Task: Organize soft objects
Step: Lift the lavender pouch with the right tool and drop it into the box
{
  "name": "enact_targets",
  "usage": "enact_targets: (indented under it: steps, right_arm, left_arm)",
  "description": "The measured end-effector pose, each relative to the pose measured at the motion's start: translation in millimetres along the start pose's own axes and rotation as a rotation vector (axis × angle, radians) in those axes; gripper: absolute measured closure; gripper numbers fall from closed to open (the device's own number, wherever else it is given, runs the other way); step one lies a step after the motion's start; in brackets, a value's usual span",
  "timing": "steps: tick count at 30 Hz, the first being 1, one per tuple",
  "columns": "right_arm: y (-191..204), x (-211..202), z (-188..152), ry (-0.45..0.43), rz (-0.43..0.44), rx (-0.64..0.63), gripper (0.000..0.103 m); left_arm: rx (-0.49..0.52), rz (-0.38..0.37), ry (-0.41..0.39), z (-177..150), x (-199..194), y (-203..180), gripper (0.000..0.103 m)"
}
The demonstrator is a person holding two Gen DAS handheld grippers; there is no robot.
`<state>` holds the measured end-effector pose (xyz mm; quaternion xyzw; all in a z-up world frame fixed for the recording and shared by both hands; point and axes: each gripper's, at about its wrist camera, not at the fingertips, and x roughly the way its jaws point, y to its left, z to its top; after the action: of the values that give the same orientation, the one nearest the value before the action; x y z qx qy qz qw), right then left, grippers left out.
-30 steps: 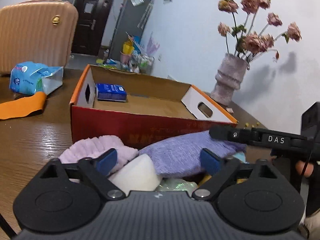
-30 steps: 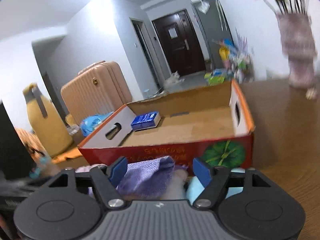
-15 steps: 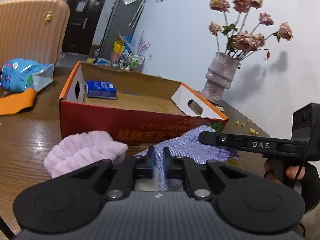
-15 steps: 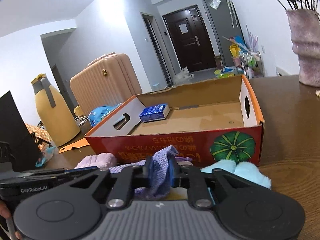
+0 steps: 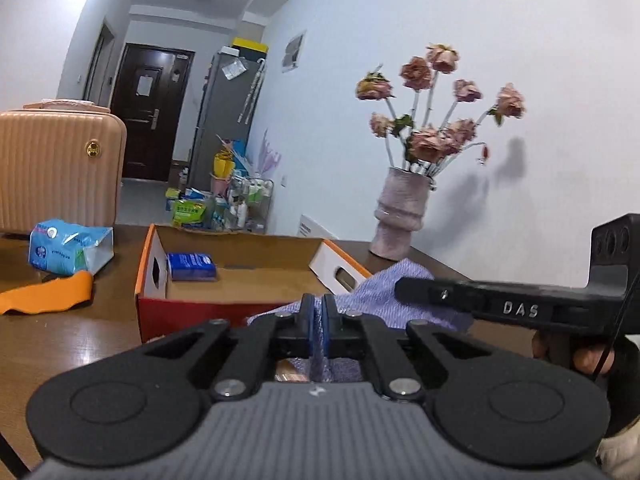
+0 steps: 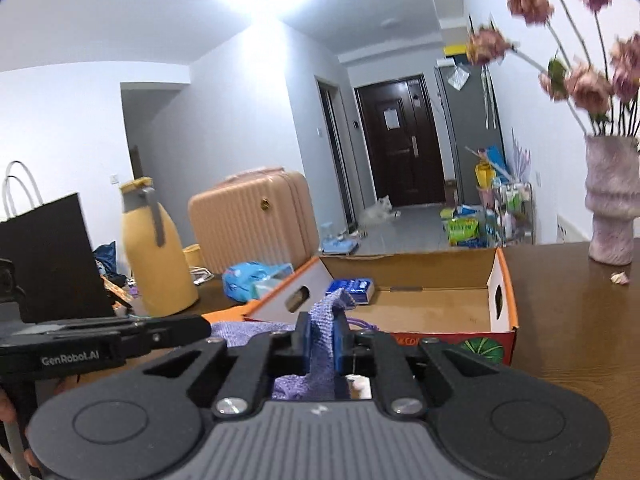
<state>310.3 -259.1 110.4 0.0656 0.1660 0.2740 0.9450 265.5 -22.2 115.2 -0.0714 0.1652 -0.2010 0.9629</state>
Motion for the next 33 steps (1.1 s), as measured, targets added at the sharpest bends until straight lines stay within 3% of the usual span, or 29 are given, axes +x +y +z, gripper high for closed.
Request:
enact_targets:
  steps: [3, 8, 14, 16, 19, 20, 21, 24, 27, 29, 31, 33]
  right_arm:
    - [16.6, -27.6, -14.6, 0.015, 0.010, -0.004, 0.093]
    - [46.2, -68.7, -68.8, 0.063, 0.025, -0.005, 0.093]
    - [64.9, -87.9, -129.4, 0.145, -0.011, 0.055, 0.092]
    - [68.9, -89.3, -141.9, 0.175, -0.046, 0.060, 0.086]
    - [68.7, -99.9, -150.2, 0.166, -0.053, 0.086, 0.081]
    - [66.1, -103.2, -149.3, 0.154, -0.058, 0.104, 0.079]
    - [64.8, -104.4, -148.2, 0.144, -0.070, 0.108, 0.076]
    - [66.0, -100.6, -146.8, 0.137, -0.106, 0.082, 0.071]
    - [69.4, -89.8, -153.8, 0.165, -0.114, 0.048, 0.062]
    - [72.3, -83.1, -160.7, 0.184, -0.126, 0.021, 0.062]
    - [76.0, -81.2, -166.6, 0.170, -0.139, -0.001, 0.063]
    - [81.9, -80.5, -168.7, 0.168, -0.156, -0.037, 0.063]
  left_arm:
    - [-0.012, -0.012, 0.027, -17.5, -27.0, -8.3, 0.098]
    - [-0.068, -0.029, 0.079, -66.4, -75.9, -17.9, 0.098]
    - [-0.089, -0.019, 0.167, -115.0, -94.4, -23.1, 0.097]
    - [-0.105, -0.008, 0.174, -121.3, -95.4, -22.2, 0.091]
    - [-0.096, -0.012, 0.172, -123.6, -98.0, -21.2, 0.063]
    - [-0.097, 0.003, 0.172, -124.2, -98.1, -19.8, 0.048]
    - [-0.102, 0.024, 0.177, -124.9, -97.5, -17.6, 0.044]
    - [-0.109, 0.049, 0.197, -127.6, -93.5, -12.8, 0.041]
    - [-0.129, 0.025, 0.210, -131.8, -94.0, -9.6, 0.037]
    - [-0.138, 0.004, 0.208, -134.2, -93.9, -7.8, 0.038]
    - [-0.151, -0.020, 0.212, -134.0, -93.4, -8.0, 0.049]
    - [-0.128, -0.032, 0.214, -133.9, -94.2, -12.1, 0.051]
